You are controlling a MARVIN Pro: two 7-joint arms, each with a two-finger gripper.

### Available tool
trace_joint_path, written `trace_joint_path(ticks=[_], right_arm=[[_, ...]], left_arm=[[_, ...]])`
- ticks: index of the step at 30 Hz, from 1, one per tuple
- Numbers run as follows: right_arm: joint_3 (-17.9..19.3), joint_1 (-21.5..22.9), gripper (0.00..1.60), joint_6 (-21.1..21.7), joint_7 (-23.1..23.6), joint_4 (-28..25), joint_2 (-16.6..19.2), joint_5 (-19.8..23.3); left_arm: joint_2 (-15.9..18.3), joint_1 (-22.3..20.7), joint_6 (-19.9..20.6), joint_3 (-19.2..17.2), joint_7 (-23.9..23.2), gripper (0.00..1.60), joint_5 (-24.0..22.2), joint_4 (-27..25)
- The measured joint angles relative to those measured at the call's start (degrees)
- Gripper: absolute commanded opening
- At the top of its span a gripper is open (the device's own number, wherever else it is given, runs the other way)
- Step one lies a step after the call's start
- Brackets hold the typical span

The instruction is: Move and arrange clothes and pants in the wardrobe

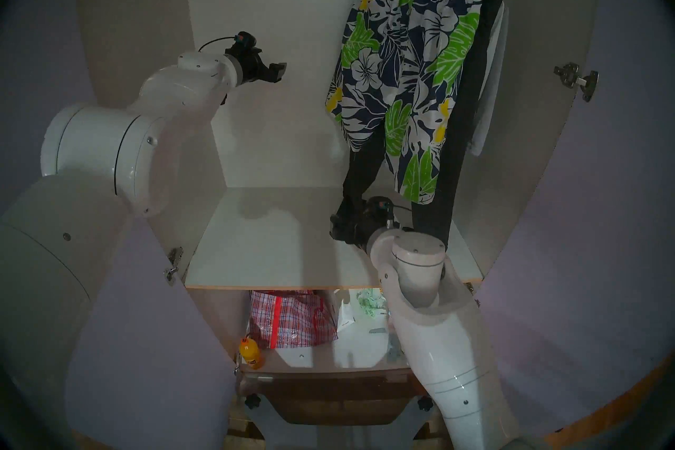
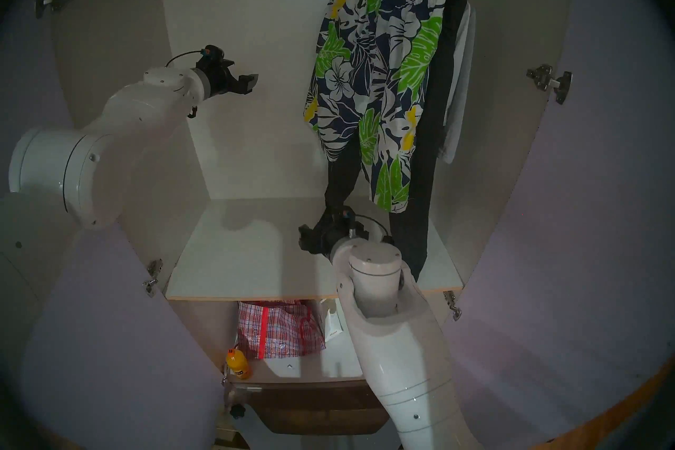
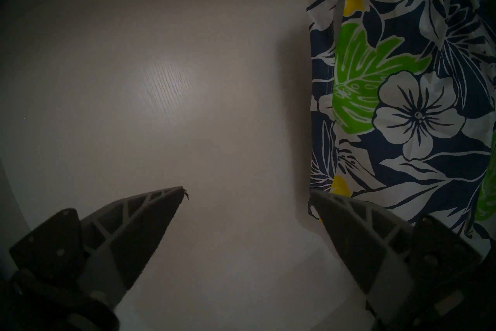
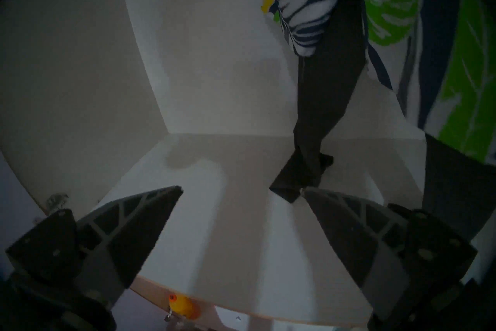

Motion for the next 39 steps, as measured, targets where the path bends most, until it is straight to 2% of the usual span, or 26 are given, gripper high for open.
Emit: trace_joint_path(ticks=[3,9,12,15,21,25,30,35,39], right_arm=[[-1.1,3.7,1.60,0.0,-1.3,1.8,-1.1,1.0],[-0.6,9.4,1.60,0.0,-3.0,6.9,-5.6,2.2],[0.7,11.9,1.60,-0.1,-3.3,9.2,-8.5,2.0],[1.8,14.6,1.60,-0.3,-3.6,10.9,-9.6,1.5],[5.7,21.5,1.60,-0.6,-7.2,19.7,-13.9,-0.1],[6.4,25.0,1.60,-1.7,-6.9,25.4,-13.9,-0.4],[7.1,29.3,1.60,-2.6,-6.5,26.0,-14.0,-0.4],[9.1,35.5,1.60,-3.8,-6.4,27.3,-14.5,0.3],[9.8,40.0,1.60,-5.0,-5.5,31.3,-14.2,0.7]], left_arm=[[0.0,0.1,0.0,0.0,0.2,1.60,0.0,0.0],[0.2,0.1,0.0,0.0,0.5,1.60,0.0,0.0],[0.2,0.1,0.0,0.0,0.5,1.60,0.0,0.0],[0.2,0.2,0.0,0.0,0.5,1.60,0.0,0.0],[0.2,0.2,-0.1,0.0,0.5,1.60,0.0,-0.1],[0.2,0.2,-0.1,0.0,0.5,1.60,0.0,-0.1],[0.2,0.2,-0.1,0.0,0.5,1.60,0.0,-0.1],[0.2,0.3,-0.1,0.0,0.4,1.60,0.0,-0.1],[0.2,0.3,-0.1,0.0,0.4,1.60,0.0,-0.1]])
